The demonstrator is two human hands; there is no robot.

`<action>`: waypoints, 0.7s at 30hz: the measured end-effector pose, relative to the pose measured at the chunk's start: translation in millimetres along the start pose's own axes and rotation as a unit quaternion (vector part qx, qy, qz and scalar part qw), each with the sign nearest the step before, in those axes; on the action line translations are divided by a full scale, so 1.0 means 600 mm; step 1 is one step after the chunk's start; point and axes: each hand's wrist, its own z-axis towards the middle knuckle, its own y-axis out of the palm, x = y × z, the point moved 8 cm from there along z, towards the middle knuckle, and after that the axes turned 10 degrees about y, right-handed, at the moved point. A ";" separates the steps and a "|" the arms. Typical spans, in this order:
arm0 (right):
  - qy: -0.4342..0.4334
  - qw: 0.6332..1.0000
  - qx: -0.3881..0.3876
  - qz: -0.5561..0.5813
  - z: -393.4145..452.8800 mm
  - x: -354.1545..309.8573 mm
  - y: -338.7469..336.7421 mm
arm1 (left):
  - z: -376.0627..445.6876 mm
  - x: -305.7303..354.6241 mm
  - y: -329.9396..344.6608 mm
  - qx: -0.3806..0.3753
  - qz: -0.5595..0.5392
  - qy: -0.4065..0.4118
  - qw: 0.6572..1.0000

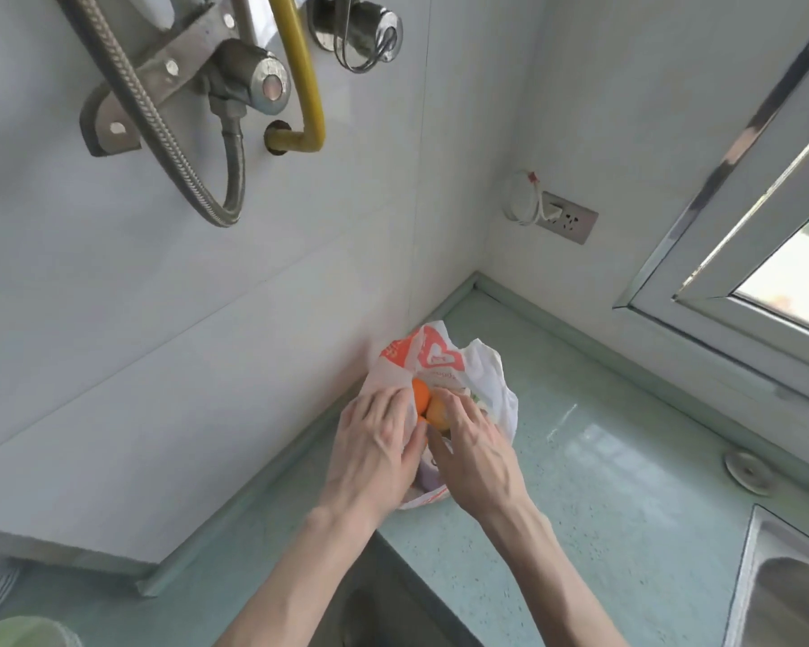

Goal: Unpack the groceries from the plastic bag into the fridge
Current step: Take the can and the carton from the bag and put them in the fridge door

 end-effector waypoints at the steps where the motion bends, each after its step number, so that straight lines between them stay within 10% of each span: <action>1: 0.015 1.000 -0.011 -0.011 0.011 0.007 0.004 | 0.007 -0.003 0.008 -0.007 -0.006 0.000 1.000; 21: 0.134 0.973 -0.125 -0.143 0.178 0.082 0.060 | 0.048 -0.022 0.208 -0.289 -0.077 0.061 0.952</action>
